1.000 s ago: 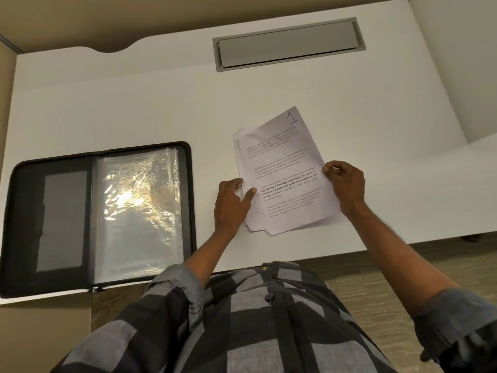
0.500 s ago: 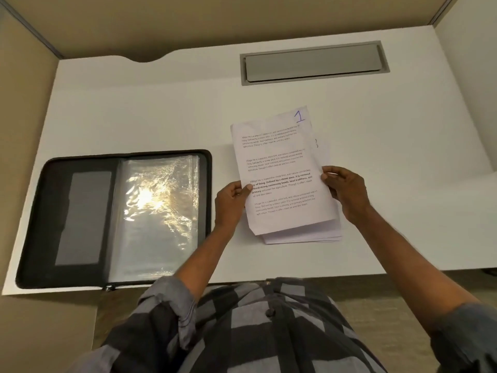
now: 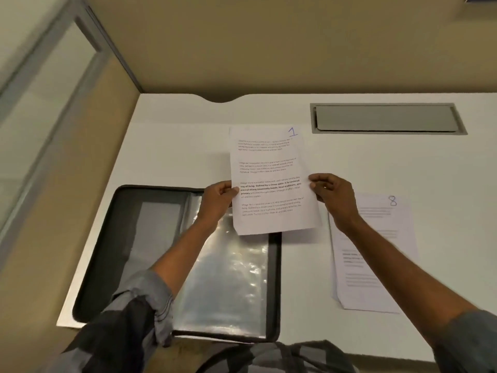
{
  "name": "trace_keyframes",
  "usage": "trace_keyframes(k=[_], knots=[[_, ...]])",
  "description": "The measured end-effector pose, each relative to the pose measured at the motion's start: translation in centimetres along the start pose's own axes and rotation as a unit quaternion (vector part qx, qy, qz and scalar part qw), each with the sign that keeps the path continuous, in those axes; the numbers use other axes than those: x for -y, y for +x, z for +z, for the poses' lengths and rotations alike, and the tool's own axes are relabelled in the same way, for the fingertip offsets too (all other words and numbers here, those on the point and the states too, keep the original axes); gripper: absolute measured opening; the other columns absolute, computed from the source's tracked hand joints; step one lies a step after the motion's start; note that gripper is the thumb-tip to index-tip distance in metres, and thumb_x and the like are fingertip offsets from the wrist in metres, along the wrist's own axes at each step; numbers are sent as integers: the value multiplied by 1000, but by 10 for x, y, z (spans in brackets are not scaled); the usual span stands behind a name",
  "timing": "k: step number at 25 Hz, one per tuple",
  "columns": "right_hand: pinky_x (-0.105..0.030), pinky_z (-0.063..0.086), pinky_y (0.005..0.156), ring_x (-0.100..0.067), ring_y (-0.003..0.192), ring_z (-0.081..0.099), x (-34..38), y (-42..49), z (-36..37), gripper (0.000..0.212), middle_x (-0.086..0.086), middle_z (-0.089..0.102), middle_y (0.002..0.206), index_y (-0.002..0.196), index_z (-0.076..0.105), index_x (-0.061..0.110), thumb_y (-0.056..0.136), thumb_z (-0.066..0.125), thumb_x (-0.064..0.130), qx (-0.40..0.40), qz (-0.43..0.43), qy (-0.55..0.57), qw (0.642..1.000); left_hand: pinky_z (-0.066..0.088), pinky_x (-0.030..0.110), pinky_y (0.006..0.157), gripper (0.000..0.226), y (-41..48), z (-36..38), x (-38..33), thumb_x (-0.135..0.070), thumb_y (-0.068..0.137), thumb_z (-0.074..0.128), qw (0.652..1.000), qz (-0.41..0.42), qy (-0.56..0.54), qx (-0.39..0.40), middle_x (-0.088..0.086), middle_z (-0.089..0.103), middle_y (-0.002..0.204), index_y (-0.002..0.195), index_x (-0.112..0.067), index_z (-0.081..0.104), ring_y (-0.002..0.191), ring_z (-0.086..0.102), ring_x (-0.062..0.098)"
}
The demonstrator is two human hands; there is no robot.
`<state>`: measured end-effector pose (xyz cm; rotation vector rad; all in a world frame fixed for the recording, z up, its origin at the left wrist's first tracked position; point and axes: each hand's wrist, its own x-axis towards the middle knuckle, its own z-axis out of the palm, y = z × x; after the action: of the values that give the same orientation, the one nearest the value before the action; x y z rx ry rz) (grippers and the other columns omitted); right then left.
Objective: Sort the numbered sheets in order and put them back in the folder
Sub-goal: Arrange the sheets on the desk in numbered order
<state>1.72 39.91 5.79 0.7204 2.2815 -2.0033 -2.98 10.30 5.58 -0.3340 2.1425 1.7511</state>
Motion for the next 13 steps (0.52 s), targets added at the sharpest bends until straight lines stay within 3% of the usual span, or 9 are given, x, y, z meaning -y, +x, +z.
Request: trace_keyframes(k=[3,7,11,13], knots=[[-35,60,86,-18,87,67,22,22,74,17,-14,75,99,102,77,19,92,71,6,-5,5,-7,1000,60,39,92,21,46,-72,-13,-10,95,70,1000,3,17,-17,4,78,104,115,-16,74,99,75,21],[-32,60,89,-16,99,72,42,57,179,23,1,76,105,110,76,16,91,71,4,3,2,-35,999,60,40,93,28,108,-164,-19,-10,94,72,998,20,50,-38,7,76,107,121,-11,72,103,73,23],[-23,58,86,-1,89,70,57,91,272,27,5,76,104,116,75,17,91,72,7,8,-21,-85,996,60,43,92,24,163,-237,-11,-10,91,75,993,9,75,-92,4,76,102,114,-14,73,100,72,26],[-22,57,83,-3,82,70,60,106,309,27,2,76,100,117,74,17,92,71,7,6,-38,-120,992,59,44,92,24,188,-263,-3,-13,88,77,988,4,89,-129,0,75,97,112,-16,74,94,72,23]])
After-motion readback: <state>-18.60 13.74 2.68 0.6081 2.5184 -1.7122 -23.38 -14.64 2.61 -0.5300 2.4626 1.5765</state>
